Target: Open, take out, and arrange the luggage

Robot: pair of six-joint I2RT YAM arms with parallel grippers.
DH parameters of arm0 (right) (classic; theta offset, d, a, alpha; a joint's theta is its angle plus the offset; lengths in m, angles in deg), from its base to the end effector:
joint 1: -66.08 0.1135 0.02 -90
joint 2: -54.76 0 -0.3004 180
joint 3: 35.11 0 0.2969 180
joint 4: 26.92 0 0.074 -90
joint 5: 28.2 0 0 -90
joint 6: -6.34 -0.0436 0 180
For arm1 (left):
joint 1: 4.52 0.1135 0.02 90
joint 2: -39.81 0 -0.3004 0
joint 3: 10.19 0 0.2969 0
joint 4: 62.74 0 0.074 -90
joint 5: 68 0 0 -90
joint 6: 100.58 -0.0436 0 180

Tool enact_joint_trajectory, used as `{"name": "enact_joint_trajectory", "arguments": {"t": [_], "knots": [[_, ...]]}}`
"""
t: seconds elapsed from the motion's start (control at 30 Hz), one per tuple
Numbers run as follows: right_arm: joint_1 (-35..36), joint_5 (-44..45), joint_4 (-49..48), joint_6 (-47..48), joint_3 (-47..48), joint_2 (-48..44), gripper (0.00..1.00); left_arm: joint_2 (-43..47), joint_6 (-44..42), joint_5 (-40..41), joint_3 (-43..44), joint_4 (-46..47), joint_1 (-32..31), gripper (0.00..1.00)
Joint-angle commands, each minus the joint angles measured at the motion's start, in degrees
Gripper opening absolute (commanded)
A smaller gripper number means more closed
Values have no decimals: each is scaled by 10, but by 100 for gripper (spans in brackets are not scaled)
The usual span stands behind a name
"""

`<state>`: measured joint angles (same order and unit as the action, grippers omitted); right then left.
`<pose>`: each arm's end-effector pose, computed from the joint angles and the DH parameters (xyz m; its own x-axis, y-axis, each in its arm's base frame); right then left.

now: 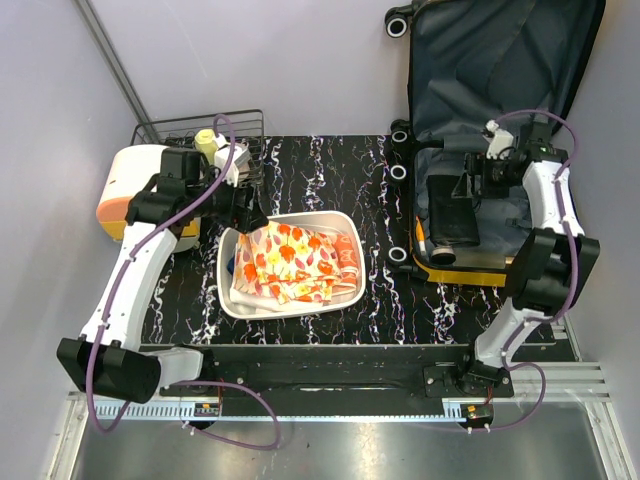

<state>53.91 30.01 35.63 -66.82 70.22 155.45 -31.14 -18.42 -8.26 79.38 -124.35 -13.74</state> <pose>0.4258 -0.0683 0.3386 -0.7653 -0.0869 -0.6378 -0.3303 0.9035 0.2733 0.2778 -0.0673 0.4161 -0.5983 0.2165 -0.7715 0.5894 0.7712 -0.2406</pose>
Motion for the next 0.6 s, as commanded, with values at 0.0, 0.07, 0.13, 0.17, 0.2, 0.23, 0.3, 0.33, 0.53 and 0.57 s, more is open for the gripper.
{"name": "enact_joint_trajectory", "arguments": {"t": [0.0, 0.07, 0.13, 0.17, 0.2, 0.23, 0.3, 0.33, 0.53, 0.57], "knots": [[-35, 33, 17, 6, 40, 76, 80, -14, 6, -3, 32, 33, -7, 83], [-56, 24, 17, 6, 51, 114, 79, -18, 5, 0, 39, 33, -9, 83], [-70, 18, 22, 1, 70, 140, 79, -23, 5, 3, 48, 33, -10, 83], [-73, 14, 27, 0, 77, 166, 79, -23, 7, 6, 50, 33, -11, 83], [-73, 9, 34, 1, 92, 180, 80, -24, 8, 10, 51, 33, -11, 83], [-75, 5, 46, 3, 98, 191, 79, -24, 11, 12, 51, 33, -12, 83], [-78, -16, 51, -1, 100, 215, 79, -26, 12, 14, 49, 30, -11, 83], [-78, -18, 51, -4, 99, 222, 79, -27, 12, 16, 49, 28, -12, 83], [-80, -45, 67, -5, 109, 270, 76, -33, 24, 14, 55, 28, -12, 83], [-81, -76, 68, -4, 108, 270, 74, -34, 25, 11, 55, 28, -12, 83]]}}
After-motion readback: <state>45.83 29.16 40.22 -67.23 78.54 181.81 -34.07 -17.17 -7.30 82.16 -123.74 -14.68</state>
